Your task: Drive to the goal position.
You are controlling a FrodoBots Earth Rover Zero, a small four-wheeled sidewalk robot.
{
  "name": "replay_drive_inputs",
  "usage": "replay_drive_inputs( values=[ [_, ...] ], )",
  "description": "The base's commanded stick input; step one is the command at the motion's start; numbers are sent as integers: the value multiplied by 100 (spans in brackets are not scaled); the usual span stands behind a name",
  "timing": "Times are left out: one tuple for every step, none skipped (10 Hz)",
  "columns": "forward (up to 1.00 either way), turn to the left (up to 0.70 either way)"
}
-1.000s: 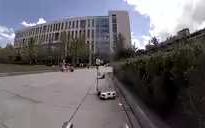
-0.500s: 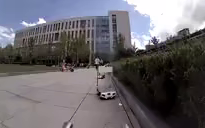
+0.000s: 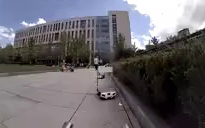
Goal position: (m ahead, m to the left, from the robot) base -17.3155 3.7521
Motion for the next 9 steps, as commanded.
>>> replay_drive_inputs(
  values=[
    [5,1],
    [5,1],
    [5,1],
    [5,1],
    [5,1],
    [5,1],
    [5,1],
    [5,3],
    [5,1]
  ],
)
